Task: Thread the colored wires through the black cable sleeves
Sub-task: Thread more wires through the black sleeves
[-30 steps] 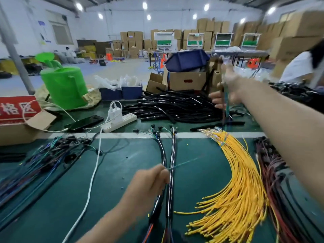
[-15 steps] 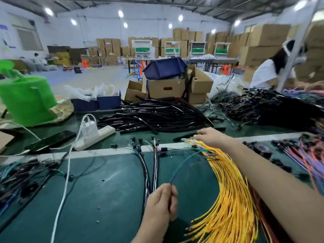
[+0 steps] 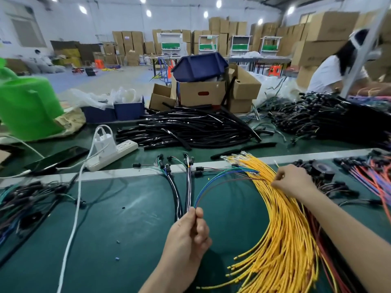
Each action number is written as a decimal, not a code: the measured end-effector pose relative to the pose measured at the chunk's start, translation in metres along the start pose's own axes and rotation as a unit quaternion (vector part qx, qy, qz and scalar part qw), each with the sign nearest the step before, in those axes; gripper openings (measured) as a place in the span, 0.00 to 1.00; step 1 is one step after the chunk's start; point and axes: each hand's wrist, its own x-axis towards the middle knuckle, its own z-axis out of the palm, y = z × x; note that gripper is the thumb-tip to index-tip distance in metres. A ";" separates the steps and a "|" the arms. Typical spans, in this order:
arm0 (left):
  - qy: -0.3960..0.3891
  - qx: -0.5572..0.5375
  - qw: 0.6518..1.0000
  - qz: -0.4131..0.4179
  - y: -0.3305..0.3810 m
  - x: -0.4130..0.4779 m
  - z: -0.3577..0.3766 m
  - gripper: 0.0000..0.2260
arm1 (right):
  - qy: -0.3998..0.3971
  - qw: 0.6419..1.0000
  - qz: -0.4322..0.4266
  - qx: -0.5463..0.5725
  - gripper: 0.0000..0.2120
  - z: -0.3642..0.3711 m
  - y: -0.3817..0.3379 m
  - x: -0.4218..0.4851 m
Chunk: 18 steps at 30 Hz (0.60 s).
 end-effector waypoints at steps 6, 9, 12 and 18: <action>0.006 0.001 1.000 -0.001 0.000 -0.001 -0.001 0.08 | -0.032 0.996 -0.035 0.080 0.03 -0.007 0.007 0.004; 0.002 0.005 1.000 -0.006 -0.001 -0.001 -0.002 0.08 | -0.048 0.990 -0.016 0.135 0.04 -0.014 0.009 0.007; 0.003 0.005 1.000 -0.008 0.000 -0.002 0.000 0.08 | -0.050 0.980 -0.005 0.192 0.04 -0.022 0.005 0.010; 0.002 0.000 1.000 0.000 0.003 -0.002 0.002 0.08 | 0.021 0.968 -0.077 0.237 0.03 -0.066 -0.030 0.003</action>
